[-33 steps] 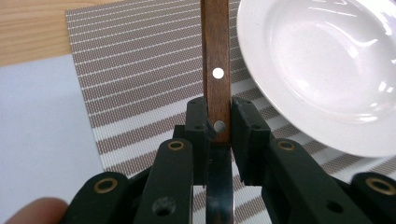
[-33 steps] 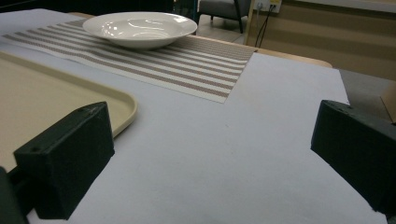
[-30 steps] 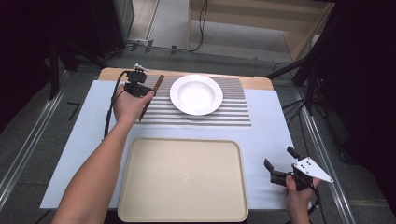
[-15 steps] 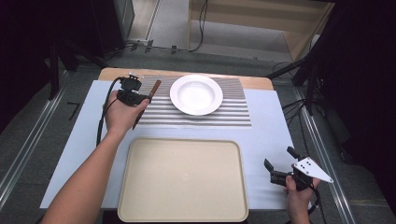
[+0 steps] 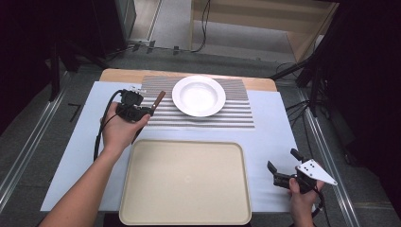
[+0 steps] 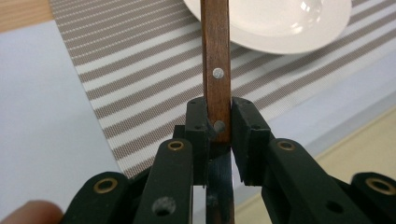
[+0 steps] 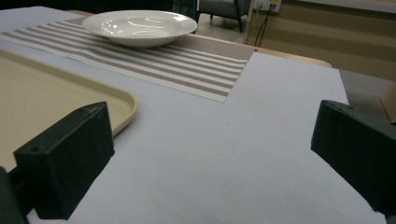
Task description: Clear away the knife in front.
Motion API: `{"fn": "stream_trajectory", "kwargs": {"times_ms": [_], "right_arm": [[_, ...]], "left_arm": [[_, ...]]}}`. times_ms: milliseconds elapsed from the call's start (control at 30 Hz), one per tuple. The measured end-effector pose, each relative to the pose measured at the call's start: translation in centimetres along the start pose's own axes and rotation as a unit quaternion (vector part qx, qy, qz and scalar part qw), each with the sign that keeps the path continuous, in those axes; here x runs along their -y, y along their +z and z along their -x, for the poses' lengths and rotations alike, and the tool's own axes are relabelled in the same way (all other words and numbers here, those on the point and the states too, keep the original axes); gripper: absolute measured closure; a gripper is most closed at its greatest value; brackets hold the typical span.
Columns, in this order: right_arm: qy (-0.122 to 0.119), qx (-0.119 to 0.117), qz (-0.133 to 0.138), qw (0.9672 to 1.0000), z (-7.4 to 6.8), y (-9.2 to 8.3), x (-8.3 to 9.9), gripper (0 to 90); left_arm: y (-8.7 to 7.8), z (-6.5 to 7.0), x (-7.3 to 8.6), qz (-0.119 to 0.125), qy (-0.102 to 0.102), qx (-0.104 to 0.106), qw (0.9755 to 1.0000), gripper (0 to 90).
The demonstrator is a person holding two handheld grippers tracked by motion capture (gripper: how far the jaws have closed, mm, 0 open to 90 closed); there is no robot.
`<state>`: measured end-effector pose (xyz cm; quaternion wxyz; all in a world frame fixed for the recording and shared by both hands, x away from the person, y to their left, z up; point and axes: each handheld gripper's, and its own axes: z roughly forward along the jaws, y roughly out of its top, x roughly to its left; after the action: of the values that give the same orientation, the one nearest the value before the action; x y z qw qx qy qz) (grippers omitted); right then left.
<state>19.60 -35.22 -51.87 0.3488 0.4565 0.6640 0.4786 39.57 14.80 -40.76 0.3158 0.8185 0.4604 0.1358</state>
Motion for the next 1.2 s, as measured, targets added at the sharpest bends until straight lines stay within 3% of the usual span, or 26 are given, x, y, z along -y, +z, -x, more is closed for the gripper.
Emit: {"fn": "stream_trajectory", "kwargs": {"times_ms": [800, 1200], "right_arm": [[-0.001, 0.000, 0.000, 1.0000, 0.0, 0.0, 0.0, 0.0], [-0.002, 0.000, -0.002, 1.0000, 0.0, 0.0, 0.0, 0.0]], "left_arm": [[-2.7, 4.4, 7.1, 0.006, 0.022, 0.030, 0.9993, 77.0], [-3.2, 4.9, 10.2, 0.008, -0.002, 0.049, 0.9988, 76.9]]}}
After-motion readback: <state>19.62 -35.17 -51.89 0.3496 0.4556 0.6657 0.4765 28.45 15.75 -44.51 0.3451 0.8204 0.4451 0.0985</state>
